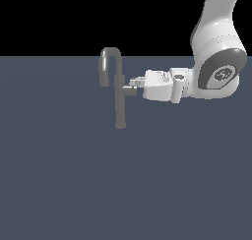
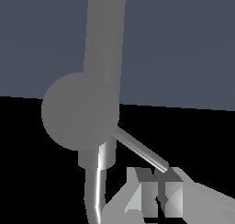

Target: Turn on the faucet by rotating a designated handle.

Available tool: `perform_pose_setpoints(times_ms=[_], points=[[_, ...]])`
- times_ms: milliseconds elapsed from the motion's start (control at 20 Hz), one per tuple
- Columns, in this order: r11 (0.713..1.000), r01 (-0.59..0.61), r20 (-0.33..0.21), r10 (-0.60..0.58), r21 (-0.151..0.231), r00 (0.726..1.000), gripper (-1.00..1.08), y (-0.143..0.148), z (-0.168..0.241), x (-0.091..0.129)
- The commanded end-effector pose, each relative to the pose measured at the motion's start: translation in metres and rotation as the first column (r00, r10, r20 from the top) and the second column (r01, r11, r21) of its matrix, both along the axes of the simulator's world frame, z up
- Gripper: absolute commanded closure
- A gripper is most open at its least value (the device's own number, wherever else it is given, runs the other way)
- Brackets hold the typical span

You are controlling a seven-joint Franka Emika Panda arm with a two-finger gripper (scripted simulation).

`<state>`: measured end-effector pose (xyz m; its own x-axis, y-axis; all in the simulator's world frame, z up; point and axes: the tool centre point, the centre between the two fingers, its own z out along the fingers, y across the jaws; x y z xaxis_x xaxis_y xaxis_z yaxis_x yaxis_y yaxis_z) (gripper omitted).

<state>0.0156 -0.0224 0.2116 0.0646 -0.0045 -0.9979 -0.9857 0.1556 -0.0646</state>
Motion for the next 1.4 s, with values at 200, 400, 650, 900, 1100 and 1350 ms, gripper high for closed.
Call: perform_pose_setpoints(times_ms=[200, 400, 650, 900, 1100, 1350], points=[[1.0, -0.002, 0.001, 0.002, 0.002, 1.0, 1.08, 0.0, -0.014, -0.003], [1.0, -0.001, -0.024, 0.001, 0.003, 1.0, 1.08, 0.001, -0.04, -0.003], [1.0, 0.0, -0.055, 0.0, 0.004, 0.998, 1.08, 0.001, -0.071, -0.004], [1.0, -0.007, 0.002, 0.007, 0.006, 1.0, 1.08, -0.005, -0.041, 0.008], [1.0, -0.004, -0.022, 0.004, 0.006, 1.0, 1.08, -0.004, -0.061, 0.012], [1.0, -0.001, -0.05, 0.001, 0.004, 0.999, 1.08, -0.003, -0.085, 0.017]])
